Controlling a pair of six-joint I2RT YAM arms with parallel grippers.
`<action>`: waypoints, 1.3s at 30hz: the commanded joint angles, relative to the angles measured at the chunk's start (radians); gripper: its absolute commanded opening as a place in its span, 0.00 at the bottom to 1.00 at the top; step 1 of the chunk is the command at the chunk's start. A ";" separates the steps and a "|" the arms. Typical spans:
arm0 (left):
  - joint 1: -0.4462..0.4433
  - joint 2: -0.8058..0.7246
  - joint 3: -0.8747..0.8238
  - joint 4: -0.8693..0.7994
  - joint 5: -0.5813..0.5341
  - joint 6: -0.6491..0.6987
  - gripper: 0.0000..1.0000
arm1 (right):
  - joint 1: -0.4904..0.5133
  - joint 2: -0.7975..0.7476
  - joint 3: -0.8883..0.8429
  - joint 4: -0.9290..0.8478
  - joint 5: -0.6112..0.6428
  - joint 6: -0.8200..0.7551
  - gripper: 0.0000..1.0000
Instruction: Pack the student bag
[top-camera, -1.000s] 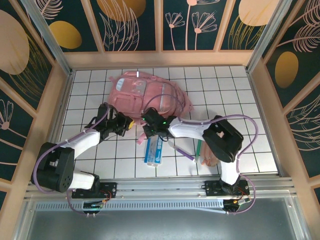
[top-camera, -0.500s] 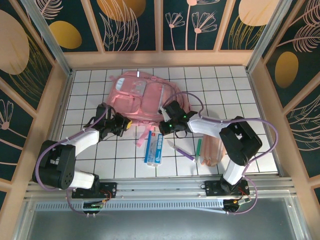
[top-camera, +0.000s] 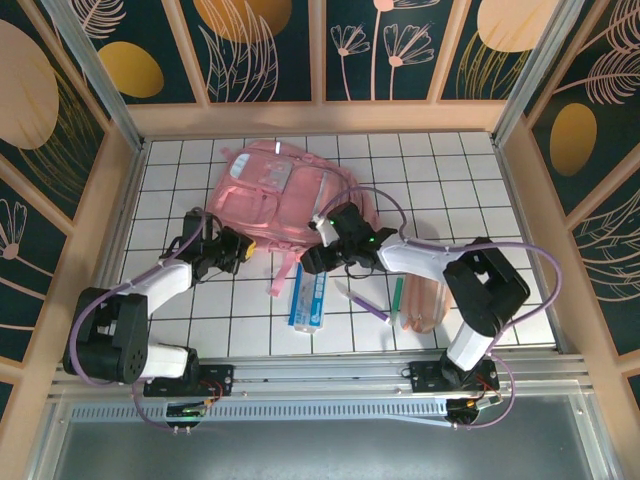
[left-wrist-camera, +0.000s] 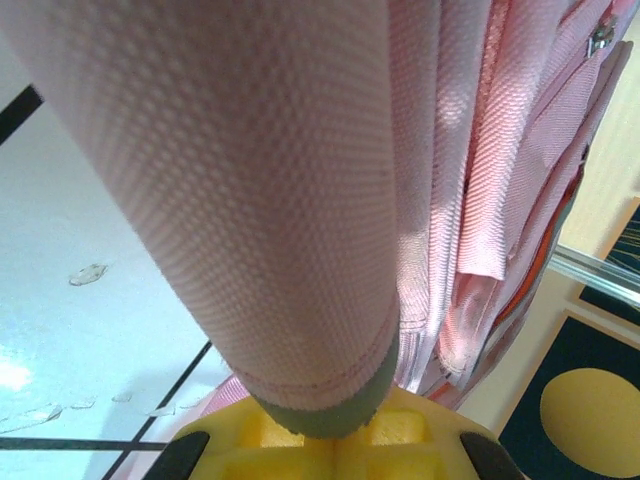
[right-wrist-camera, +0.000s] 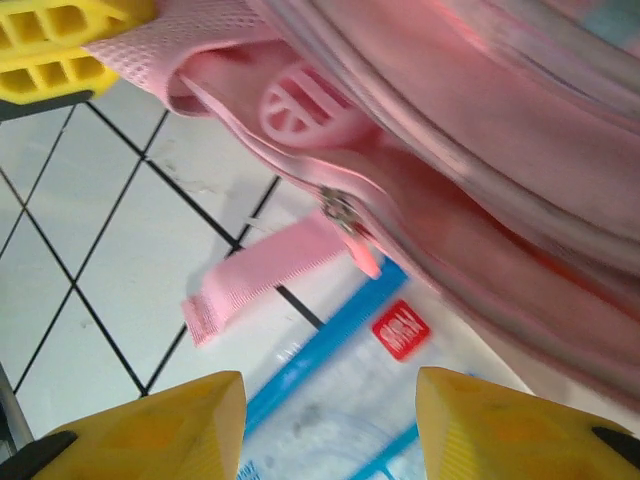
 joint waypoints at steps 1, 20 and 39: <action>0.003 -0.049 -0.016 -0.060 0.039 -0.091 0.00 | 0.024 0.066 0.024 0.100 0.011 0.024 0.50; -0.056 -0.047 -0.049 0.025 0.065 -0.167 0.00 | 0.039 0.247 0.119 0.212 0.022 0.011 0.29; -0.130 -0.072 -0.024 0.141 0.107 -0.304 0.00 | 0.001 0.173 -0.030 0.431 0.062 0.039 0.38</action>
